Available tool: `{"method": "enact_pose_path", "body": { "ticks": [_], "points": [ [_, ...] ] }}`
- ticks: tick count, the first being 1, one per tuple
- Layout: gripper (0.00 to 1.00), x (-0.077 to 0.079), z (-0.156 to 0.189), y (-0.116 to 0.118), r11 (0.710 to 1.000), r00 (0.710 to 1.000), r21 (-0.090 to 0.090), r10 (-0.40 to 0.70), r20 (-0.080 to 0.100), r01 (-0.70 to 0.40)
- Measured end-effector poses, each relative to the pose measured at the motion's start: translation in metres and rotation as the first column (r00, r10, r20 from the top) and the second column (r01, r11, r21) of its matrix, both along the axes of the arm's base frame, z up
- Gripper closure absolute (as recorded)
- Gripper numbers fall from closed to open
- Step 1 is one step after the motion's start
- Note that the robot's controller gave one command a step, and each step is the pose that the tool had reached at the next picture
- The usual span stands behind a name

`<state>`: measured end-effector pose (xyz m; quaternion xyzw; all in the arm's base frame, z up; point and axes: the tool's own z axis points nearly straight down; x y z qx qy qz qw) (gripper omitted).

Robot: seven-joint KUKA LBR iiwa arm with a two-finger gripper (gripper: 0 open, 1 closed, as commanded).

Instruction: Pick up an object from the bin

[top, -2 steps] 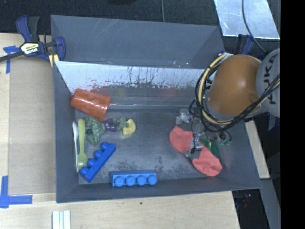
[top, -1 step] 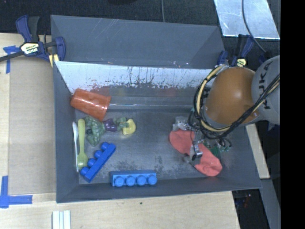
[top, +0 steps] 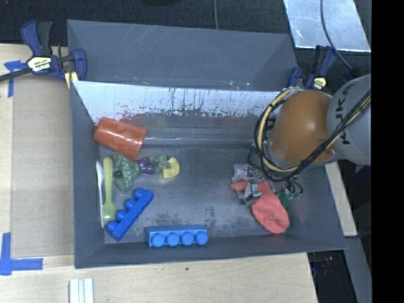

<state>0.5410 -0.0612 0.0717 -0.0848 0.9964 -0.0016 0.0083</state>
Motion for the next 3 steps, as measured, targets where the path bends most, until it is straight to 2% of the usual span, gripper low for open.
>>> {"method": "enact_pose_path", "body": {
  "ticks": [1, 2, 3],
  "points": [
    [1.0, 0.0, 0.0, 0.0, 1.0, 1.0, 0.0, 0.0, 0.0, 0.0],
    [1.0, -0.009, 0.031, -0.038, 1.0, 1.0, 0.001, -0.011, 0.001, 0.011],
    [1.0, -0.014, 0.023, -0.046, 1.0, 1.0, 0.0, 0.005, 0.004, -0.005]
  ]
}}
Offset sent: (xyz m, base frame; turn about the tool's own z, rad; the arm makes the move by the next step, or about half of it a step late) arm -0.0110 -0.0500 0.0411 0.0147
